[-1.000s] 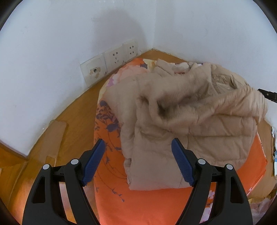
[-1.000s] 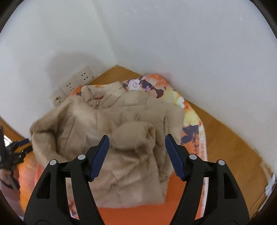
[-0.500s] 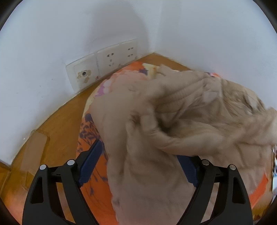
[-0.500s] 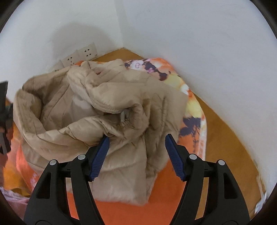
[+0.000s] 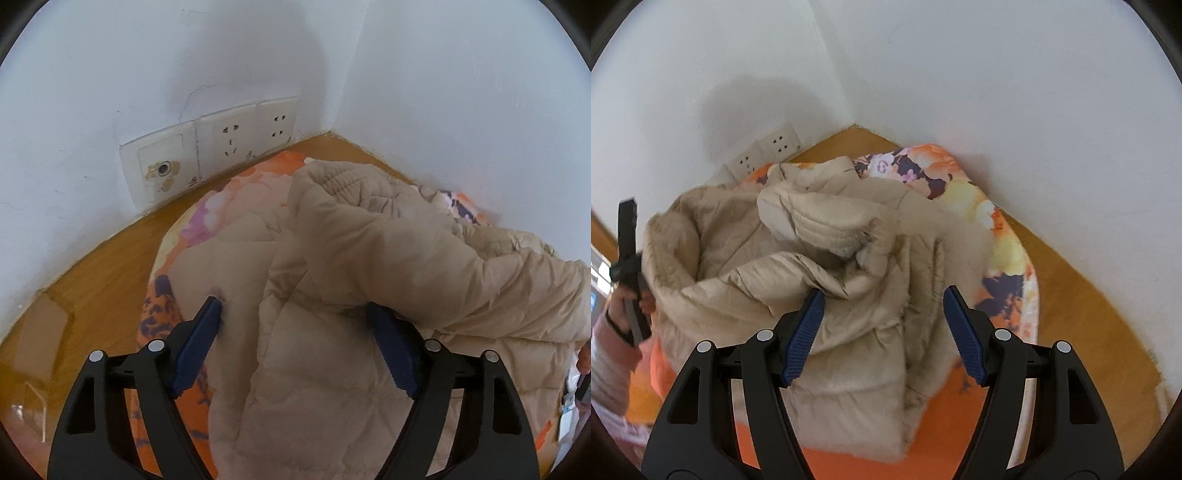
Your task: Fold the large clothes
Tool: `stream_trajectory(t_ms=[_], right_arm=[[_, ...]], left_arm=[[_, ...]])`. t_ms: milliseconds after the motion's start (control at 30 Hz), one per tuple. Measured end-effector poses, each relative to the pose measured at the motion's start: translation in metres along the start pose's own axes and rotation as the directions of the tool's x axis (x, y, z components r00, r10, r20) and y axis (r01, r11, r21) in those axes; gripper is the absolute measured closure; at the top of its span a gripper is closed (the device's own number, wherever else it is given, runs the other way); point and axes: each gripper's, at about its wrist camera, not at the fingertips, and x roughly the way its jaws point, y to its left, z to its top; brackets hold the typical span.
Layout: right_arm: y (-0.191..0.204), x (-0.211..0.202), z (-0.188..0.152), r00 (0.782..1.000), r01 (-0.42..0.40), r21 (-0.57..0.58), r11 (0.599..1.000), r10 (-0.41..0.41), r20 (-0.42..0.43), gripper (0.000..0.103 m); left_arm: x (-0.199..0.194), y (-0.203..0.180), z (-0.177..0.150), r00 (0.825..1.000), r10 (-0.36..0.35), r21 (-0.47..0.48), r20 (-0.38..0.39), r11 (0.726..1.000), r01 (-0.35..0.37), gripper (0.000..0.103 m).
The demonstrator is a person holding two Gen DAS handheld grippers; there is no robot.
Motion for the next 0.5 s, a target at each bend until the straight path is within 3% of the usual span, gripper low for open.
stream_trajectory(t_ms=[67, 133, 233, 367, 500], right_arm=[[-0.007, -0.007, -0.005, 1.0, -0.011, 0.018, 1.0, 0.011, 0.003, 0.036], [-0.012, -0.011, -0.009, 1.0, -0.02, 0.028, 0.999, 0.02, 0.006, 0.036], [-0.005, -0.007, -0.014, 1.0, -0.008, -0.021, 1.0, 0.008, -0.017, 0.036], [0.018, 0.014, -0.019, 0.998, -0.004, -0.115, 0.993, -0.002, -0.055, 0.036], [0.023, 0.035, -0.012, 0.998, -0.056, -0.052, 0.997, 0.053, -0.043, 0.036]], left_arm=[[0.002, -0.001, 0.001, 1.0, -0.02, -0.008, 0.003, 1.0, 0.02, 0.037], [0.008, 0.0, 0.002, 1.0, -0.03, -0.015, -0.006, 0.999, 0.03, 0.052], [0.012, 0.001, 0.002, 0.999, -0.043, -0.041, -0.014, 0.998, 0.043, 0.063], [0.012, 0.003, 0.002, 0.998, -0.056, -0.063, -0.014, 0.997, 0.055, 0.064], [0.011, 0.002, 0.001, 0.999, -0.044, -0.079, -0.008, 0.996, 0.043, 0.056]])
